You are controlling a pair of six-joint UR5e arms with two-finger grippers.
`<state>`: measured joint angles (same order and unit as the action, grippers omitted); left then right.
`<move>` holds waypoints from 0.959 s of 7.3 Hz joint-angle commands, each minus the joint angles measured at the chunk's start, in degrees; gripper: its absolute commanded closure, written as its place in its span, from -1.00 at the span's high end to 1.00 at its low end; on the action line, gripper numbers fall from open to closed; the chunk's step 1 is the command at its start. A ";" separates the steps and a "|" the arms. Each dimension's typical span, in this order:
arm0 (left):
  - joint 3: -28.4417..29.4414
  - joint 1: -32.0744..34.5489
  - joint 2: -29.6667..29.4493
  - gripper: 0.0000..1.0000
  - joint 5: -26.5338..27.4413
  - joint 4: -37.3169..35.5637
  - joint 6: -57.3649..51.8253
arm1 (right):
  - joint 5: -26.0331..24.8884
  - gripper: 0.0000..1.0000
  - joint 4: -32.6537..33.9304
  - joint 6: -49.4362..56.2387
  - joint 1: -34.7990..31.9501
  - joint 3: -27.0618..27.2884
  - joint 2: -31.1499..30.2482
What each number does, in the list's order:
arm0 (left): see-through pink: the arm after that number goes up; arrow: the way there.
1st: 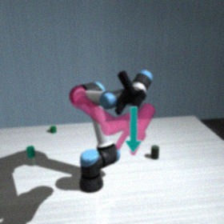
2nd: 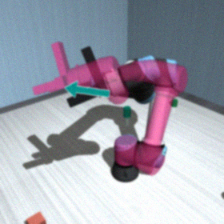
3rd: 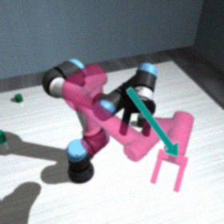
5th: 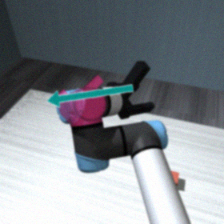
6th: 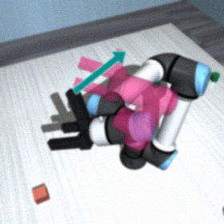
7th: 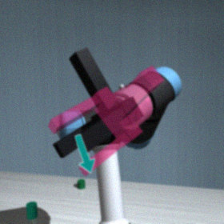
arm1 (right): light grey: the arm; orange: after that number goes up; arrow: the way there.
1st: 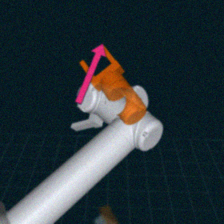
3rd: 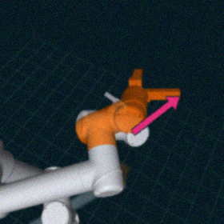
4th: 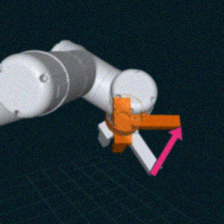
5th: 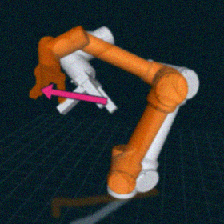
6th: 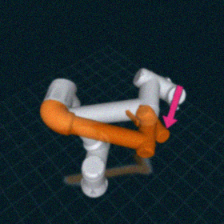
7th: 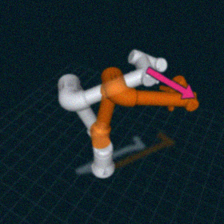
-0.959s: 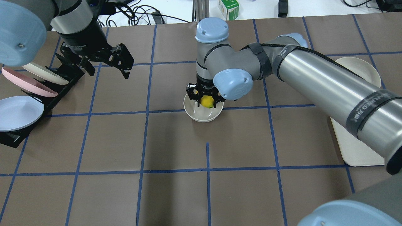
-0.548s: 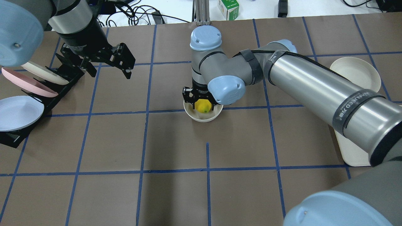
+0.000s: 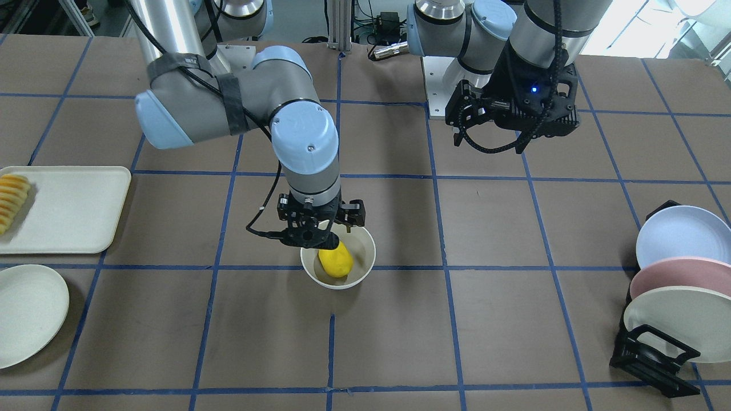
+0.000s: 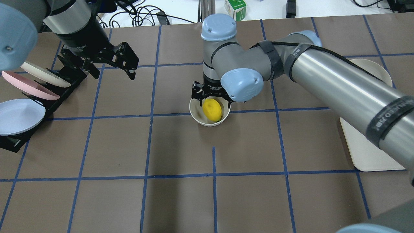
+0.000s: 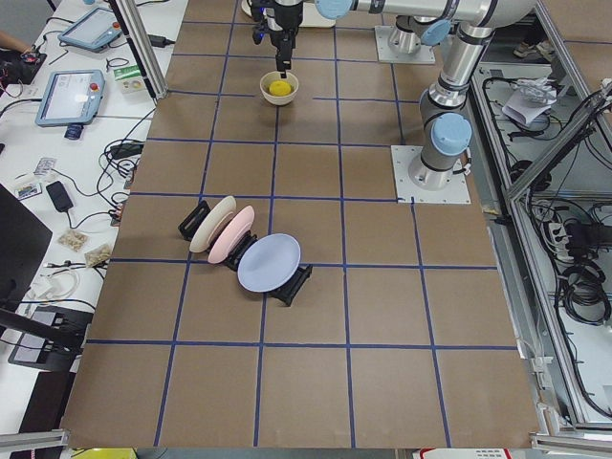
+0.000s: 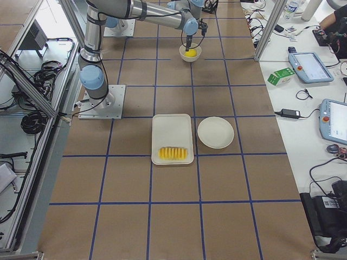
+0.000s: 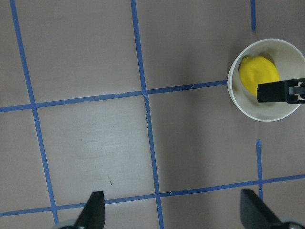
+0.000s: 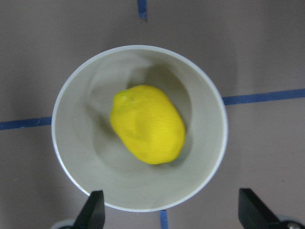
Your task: Place bowl and put lemon in it
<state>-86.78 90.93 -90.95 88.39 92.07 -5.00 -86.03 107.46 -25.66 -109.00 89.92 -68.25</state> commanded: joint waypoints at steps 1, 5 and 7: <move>-0.23 -0.32 -0.19 1.00 -0.06 -1.10 -0.01 | -2.30 1.00 -7.84 5.31 6.92 0.08 -8.35; 0.55 -0.14 0.86 1.00 0.02 -0.93 -0.01 | -2.30 1.00 -11.22 12.69 16.00 0.26 -18.31; -0.23 0.12 0.60 1.00 0.02 -0.93 0.08 | -3.00 1.00 -11.48 17.31 19.86 0.26 -19.81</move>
<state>-86.86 90.87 -90.19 88.43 91.13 -4.99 -88.60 96.19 -10.62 -91.54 90.17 -86.76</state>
